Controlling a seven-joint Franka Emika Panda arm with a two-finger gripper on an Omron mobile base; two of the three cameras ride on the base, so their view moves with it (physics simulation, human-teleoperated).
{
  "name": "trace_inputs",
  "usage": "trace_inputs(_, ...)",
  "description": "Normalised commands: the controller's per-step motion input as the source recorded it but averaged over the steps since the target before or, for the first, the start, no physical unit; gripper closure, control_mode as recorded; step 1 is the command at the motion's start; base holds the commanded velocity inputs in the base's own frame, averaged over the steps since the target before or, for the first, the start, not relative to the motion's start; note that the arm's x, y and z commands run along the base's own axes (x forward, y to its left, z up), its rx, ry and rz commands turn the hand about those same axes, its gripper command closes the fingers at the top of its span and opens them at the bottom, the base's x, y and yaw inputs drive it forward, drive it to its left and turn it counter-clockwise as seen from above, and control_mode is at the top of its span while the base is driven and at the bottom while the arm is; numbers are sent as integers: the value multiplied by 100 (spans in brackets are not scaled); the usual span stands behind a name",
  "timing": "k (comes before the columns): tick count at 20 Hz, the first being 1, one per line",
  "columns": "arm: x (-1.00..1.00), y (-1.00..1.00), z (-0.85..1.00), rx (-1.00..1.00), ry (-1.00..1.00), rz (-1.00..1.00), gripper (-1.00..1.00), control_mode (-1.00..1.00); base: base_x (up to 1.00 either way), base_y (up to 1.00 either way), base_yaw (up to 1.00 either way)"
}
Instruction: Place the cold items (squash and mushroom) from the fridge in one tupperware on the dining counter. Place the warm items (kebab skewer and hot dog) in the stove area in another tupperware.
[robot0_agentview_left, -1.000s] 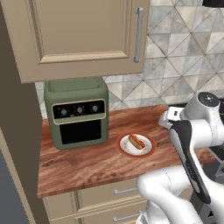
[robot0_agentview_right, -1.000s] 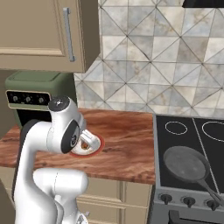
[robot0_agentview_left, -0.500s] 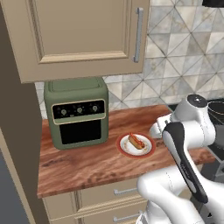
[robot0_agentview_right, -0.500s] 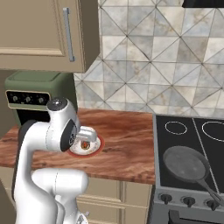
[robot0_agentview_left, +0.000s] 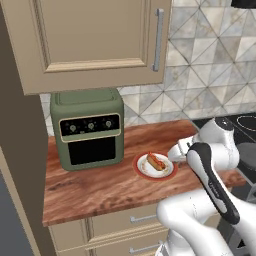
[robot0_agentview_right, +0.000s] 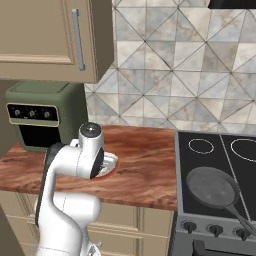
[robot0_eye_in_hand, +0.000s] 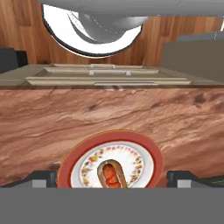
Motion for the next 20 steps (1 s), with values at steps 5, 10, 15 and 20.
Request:
trace_inputs(5, 61, 24, -48, 3, 0, 6, -100, -100, 0, 0, 0)
trace_inputs(10, 62, 43, -40, -15, 0, 7, -100, -100, 0, 0, 0)
trace_inputs(15, 67, 25, -40, -24, 0, 8, -100, -100, 0, 0, 0)
trace_inputs(20, 67, 4, -64, -17, 2, 6, -100, -100, 0, 0, 0)
